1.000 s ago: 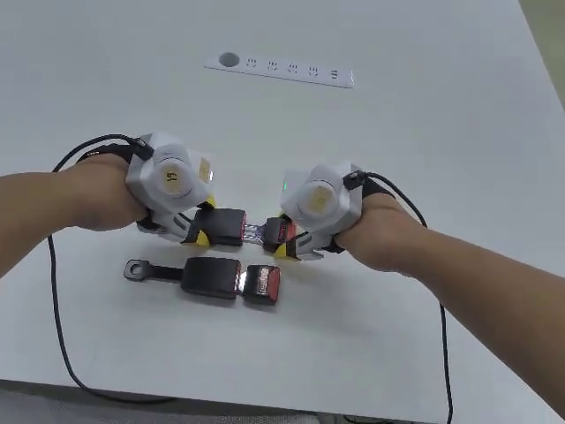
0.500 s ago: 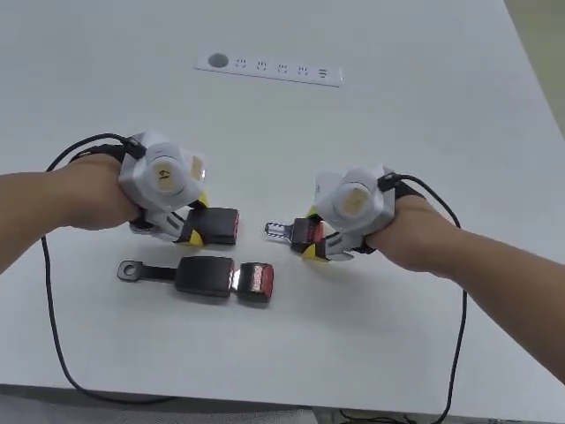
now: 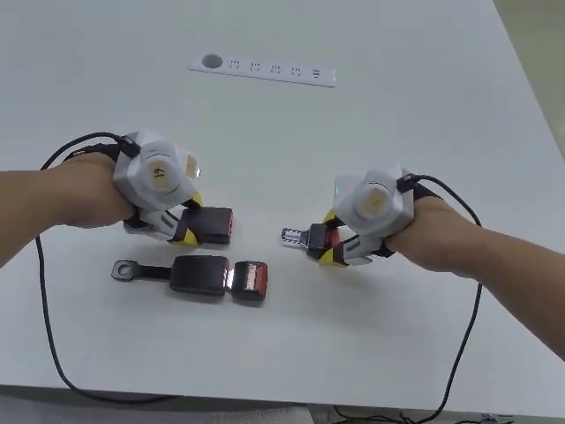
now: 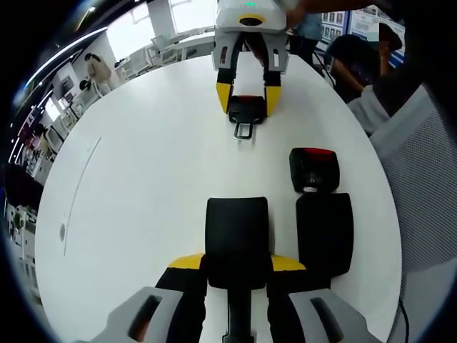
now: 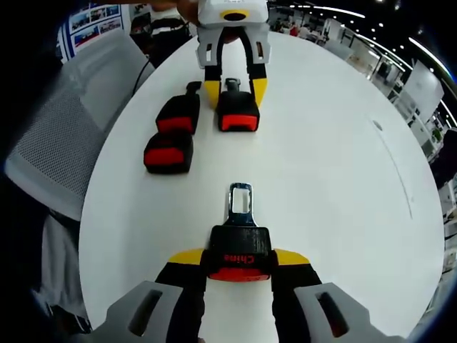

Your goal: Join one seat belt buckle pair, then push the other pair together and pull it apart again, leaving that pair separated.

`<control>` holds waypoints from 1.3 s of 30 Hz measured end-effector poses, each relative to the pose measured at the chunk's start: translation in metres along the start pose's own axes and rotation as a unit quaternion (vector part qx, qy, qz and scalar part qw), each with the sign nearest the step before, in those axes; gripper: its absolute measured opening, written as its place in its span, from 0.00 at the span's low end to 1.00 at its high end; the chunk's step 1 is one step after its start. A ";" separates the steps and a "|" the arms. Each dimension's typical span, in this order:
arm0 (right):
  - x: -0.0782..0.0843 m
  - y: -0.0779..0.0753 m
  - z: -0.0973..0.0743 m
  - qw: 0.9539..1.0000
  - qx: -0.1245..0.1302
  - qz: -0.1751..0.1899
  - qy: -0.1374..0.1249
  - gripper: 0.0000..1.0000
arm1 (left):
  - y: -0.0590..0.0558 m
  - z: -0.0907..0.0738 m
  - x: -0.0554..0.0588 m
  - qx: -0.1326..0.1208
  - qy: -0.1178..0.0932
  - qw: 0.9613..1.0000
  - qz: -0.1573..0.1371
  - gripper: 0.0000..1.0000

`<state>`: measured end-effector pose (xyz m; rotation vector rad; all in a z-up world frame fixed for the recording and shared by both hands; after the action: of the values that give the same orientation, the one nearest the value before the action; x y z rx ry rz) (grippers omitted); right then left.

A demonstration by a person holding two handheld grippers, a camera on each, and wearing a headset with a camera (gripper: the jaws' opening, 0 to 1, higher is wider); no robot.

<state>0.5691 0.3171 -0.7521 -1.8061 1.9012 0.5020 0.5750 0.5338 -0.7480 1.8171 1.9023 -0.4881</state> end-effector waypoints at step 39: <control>-0.021 0.040 -0.040 0.979 0.116 0.135 -0.100 0.71 | -0.053 -0.087 0.035 -0.145 -0.081 0.974 -0.151 0.66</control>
<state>0.5267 0.3149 -0.7092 -1.3069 1.9806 0.5073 0.5142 0.6075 -0.6981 1.2727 2.0238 -0.4176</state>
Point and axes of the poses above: the centre of the closed fingertips' face, and the gripper's own axes: z roughly forward along the fingers, y roughly to its left, x roughly out of its underside, the point moved 5 cm from there along -z, roughly backward along the fingers, and after that the axes turned 7 degrees about -y, right-handed, at the moved point
